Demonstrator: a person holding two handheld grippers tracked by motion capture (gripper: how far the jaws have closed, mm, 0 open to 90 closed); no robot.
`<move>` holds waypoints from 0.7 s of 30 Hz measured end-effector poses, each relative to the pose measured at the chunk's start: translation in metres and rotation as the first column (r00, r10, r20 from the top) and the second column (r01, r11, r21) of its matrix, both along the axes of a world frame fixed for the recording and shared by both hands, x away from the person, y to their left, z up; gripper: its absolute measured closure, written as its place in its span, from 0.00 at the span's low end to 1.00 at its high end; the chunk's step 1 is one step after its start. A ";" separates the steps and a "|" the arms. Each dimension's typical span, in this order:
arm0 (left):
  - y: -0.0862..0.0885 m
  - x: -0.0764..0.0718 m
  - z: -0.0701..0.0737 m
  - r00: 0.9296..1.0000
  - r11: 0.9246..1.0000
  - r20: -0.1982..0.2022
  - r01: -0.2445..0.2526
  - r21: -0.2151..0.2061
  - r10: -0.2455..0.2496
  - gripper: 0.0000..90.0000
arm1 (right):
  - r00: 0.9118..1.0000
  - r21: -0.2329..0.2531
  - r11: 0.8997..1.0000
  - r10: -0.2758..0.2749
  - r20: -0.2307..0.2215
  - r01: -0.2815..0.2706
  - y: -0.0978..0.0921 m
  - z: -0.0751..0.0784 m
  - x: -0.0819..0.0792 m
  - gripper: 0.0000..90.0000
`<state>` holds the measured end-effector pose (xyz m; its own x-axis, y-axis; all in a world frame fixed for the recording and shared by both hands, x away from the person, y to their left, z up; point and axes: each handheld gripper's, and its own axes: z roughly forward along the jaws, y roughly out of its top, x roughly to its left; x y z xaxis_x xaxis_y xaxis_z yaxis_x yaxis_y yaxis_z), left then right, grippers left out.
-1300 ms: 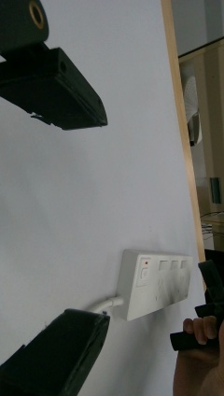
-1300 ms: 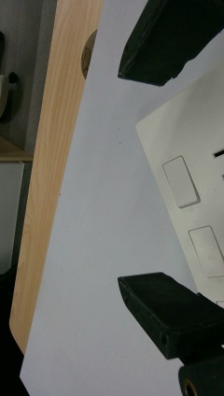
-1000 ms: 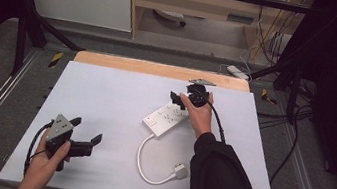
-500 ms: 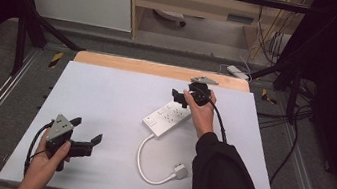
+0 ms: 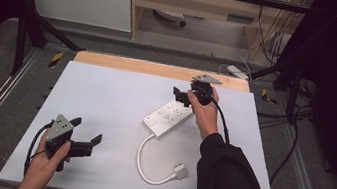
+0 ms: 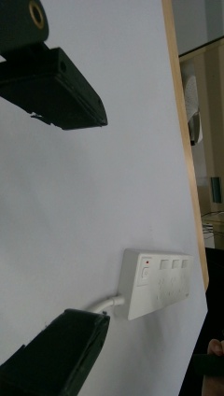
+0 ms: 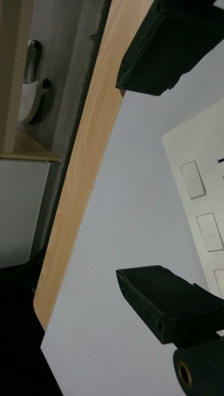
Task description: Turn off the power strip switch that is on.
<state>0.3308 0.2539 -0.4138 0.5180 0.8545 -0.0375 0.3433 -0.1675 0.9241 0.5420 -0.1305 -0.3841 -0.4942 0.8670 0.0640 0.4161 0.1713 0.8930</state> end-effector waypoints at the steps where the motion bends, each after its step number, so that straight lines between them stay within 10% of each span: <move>1: 0.000 0.000 0.000 1.000 1.000 0.000 0.000 0.001 0.000 0.06 | 1.000 -0.002 1.000 0.007 0.005 -0.007 0.000 0.001 -0.001 0.10; 21: 0.000 0.000 0.000 1.000 1.000 -0.002 0.000 0.002 0.000 0.06 | 1.000 0.044 0.999 0.030 0.002 -0.030 -0.011 0.028 -0.019 0.07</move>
